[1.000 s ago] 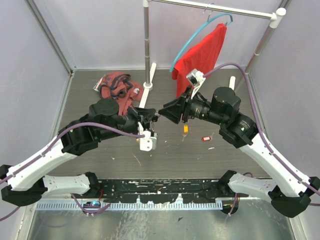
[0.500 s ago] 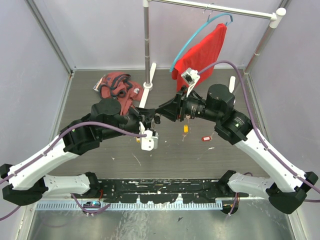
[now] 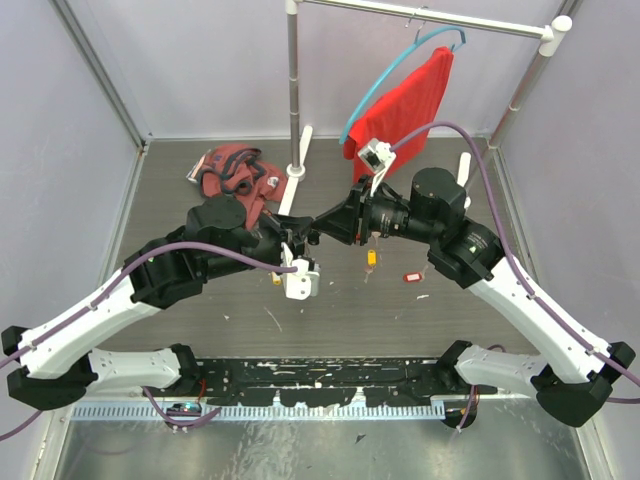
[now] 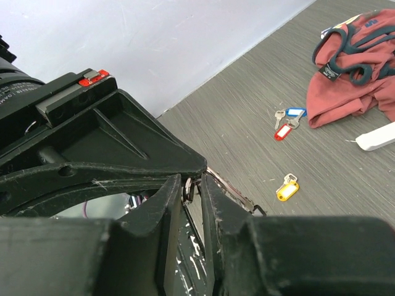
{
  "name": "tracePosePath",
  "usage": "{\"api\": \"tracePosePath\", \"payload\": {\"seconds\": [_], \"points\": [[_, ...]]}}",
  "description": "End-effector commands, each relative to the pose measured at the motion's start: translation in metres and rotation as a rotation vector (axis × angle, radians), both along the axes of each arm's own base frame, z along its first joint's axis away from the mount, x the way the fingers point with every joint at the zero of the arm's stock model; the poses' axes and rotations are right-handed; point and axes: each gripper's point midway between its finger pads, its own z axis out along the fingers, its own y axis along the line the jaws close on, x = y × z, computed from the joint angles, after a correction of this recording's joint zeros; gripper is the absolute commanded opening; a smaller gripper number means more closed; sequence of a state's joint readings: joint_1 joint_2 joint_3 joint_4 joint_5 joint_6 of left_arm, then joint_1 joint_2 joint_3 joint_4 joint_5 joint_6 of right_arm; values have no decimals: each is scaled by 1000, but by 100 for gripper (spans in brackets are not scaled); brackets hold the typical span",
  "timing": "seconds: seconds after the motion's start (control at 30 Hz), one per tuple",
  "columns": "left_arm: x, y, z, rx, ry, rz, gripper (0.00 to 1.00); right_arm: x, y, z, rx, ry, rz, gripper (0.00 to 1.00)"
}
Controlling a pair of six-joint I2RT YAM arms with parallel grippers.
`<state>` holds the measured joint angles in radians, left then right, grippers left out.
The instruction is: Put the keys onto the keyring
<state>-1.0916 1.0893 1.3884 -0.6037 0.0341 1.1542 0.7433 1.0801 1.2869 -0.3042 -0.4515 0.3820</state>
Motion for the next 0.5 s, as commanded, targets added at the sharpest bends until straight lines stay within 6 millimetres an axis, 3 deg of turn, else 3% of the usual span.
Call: {"api": "tracePosePath", "payload": {"seconds": [0.0,0.17,0.4,0.47], "points": [[2,-2,21,-62,-33,8,0,-7,-3,28,40,-77,19,26],[1,-2,22,-64,-33,6,0,-8,-3,29,41,-83,22,24],[0,-3,22,-66,-29,-2,0,-7,-2,33,51,-97,23,3],[-2,-3,21,-71,-25,-9,0,-6,-3,34,53,-108,17,1]]}}
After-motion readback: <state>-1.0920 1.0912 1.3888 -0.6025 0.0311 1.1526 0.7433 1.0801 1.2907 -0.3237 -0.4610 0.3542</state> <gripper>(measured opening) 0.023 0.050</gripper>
